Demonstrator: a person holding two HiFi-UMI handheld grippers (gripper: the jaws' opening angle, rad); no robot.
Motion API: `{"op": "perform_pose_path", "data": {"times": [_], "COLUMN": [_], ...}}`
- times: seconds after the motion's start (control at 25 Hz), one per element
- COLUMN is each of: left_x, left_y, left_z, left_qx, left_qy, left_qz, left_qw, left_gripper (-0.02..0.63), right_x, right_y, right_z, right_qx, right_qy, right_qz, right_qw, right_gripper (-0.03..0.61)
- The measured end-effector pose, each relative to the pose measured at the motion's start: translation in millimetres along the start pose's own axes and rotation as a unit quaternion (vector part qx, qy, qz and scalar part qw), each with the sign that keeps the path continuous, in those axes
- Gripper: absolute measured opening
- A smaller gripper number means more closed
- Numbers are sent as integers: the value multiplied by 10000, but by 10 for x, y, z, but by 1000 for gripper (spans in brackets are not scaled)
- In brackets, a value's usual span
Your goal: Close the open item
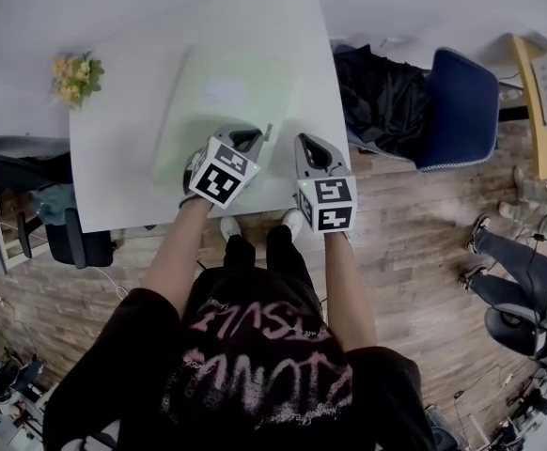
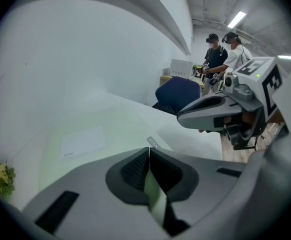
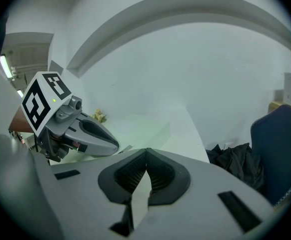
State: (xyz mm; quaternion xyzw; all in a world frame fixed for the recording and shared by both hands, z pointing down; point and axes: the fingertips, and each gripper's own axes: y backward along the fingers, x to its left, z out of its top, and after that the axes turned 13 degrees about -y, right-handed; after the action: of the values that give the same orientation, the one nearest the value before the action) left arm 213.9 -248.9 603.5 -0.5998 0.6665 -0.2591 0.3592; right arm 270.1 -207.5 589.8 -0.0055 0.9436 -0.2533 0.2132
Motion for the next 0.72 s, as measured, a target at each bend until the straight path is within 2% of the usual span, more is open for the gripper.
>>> {"op": "perform_pose_path", "data": {"times": [0.16, 0.4, 0.72], "left_x": [43, 69, 89], "left_y": [93, 241, 482], "left_z": [57, 76, 39], "left_qx": [-203, -511, -826], "left_qy": [55, 648, 868], "left_qz": [215, 205, 473], "left_qw": [9995, 9964, 9917], "left_gripper": [5, 5, 5], "right_x": [79, 139, 302], "right_y": [42, 134, 164], "right_z": [24, 75, 161], "right_qx": [-34, -115, -230], "right_qy": [53, 125, 248], "right_qz": [13, 4, 56], "right_qw": [10000, 9999, 9994], "right_gripper": [9, 9, 9]}}
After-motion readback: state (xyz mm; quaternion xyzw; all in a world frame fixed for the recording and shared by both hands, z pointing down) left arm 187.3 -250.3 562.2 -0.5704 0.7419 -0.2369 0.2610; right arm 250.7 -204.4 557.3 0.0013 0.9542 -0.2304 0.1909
